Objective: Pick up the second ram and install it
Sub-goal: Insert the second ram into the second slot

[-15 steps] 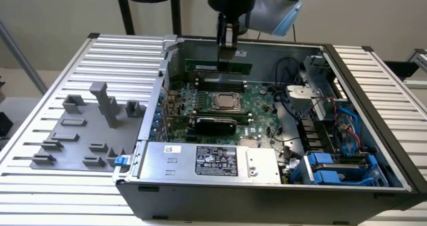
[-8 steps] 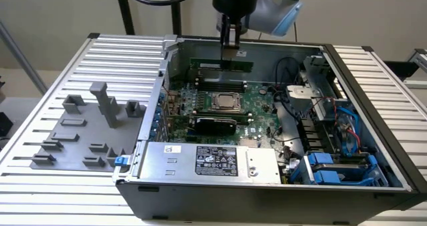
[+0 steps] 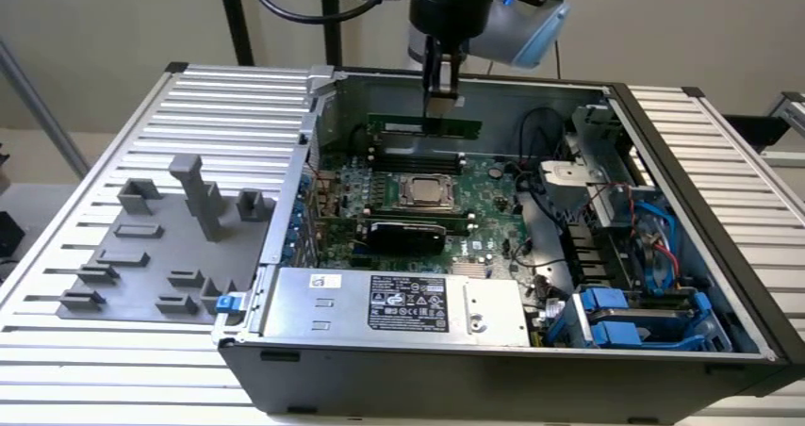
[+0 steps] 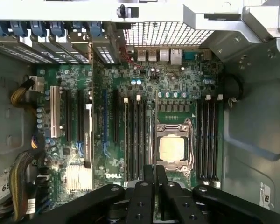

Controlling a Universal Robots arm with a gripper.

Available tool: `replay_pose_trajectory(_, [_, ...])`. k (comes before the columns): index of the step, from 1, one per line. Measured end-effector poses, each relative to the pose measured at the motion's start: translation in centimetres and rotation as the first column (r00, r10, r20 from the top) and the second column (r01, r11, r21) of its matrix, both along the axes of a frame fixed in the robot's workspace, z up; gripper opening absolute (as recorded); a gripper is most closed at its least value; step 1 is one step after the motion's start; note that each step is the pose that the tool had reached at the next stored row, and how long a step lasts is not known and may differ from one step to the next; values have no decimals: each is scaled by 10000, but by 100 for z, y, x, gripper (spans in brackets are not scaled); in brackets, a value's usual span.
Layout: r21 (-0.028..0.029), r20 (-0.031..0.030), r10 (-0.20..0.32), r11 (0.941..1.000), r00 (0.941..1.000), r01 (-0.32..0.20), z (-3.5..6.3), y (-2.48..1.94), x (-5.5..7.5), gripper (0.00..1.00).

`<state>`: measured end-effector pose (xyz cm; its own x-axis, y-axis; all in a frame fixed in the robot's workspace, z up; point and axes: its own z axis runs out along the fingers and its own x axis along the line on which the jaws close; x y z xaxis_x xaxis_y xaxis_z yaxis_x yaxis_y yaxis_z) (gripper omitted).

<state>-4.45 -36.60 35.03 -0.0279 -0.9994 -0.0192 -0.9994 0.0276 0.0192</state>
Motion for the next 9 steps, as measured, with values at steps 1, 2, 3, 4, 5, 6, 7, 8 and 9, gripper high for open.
replay_pose_trajectory(1, [-5, -1, -1, 10000, 10000, 1, -3, 0, 1, 0])
replay_pose_trajectory(2, [-9, -1, -2, 10000, 10000, 2, -2, 0, 1, 0])
replay_pose_trajectory(3, [-9, -2, -2, 10000, 10000, 2, -3, 0, 1, 0])
replay_pose_trajectory(4, [-10, -2, 0, 10000, 10000, 0, -2, 0, 1, 0])
replay_pose_trajectory(5, [-9, -3, 0, 10000, 10000, 0, -3, 0, 2, 0])
replay_pose_trajectory(6, [-9, -3, 0, 10000, 10000, 0, -3, 0, 2, 0])
replay_pose_trajectory(7, [-9, -2, 0, 10000, 10000, 0, -3, 0, 2, 0])
replay_pose_trajectory(8, [-8, -2, 0, 10000, 10000, 0, -3, 0, 2, 0])
replay_pose_trajectory(9, [-9, -3, 0, 10000, 10000, 0, -3, 0, 2, 0])
